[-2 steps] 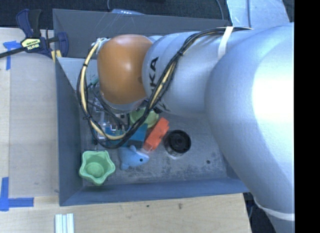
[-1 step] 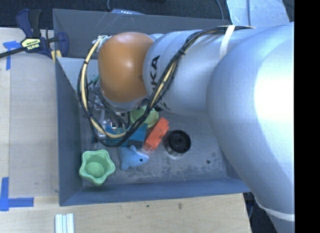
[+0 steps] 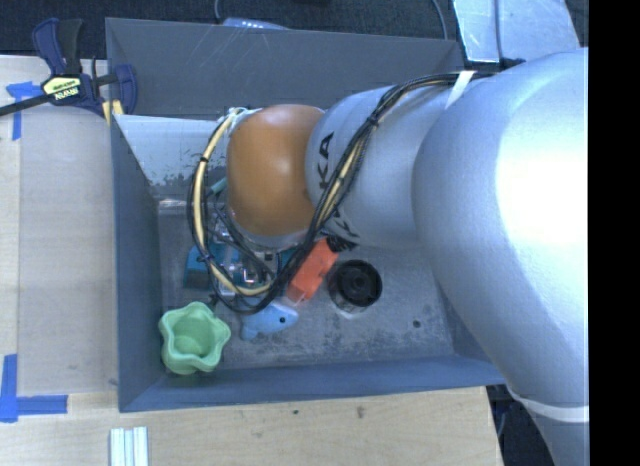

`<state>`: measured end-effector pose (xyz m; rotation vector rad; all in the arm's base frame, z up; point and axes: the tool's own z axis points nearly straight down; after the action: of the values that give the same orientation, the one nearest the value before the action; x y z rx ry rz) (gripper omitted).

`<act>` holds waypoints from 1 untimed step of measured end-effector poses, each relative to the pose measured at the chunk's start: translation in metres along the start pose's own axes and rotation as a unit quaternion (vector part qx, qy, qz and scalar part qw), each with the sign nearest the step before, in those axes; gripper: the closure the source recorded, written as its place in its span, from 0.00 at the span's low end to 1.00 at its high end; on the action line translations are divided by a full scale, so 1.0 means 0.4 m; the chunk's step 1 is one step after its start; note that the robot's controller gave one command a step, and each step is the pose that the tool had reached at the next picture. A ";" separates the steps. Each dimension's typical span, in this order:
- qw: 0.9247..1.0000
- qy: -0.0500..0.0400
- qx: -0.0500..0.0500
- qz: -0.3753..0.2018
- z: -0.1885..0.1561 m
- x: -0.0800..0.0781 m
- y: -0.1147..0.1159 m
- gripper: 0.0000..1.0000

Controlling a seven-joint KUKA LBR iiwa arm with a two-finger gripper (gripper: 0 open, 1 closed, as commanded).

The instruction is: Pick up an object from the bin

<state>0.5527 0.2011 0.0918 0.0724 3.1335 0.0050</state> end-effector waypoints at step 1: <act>1.000 0.004 0.002 -0.006 0.057 0.075 0.046 1.00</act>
Offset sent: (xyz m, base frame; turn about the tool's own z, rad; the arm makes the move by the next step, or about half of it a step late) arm 0.0000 0.0000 0.0000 0.0000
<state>0.5238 0.2209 0.0687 0.0531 3.1425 -0.0024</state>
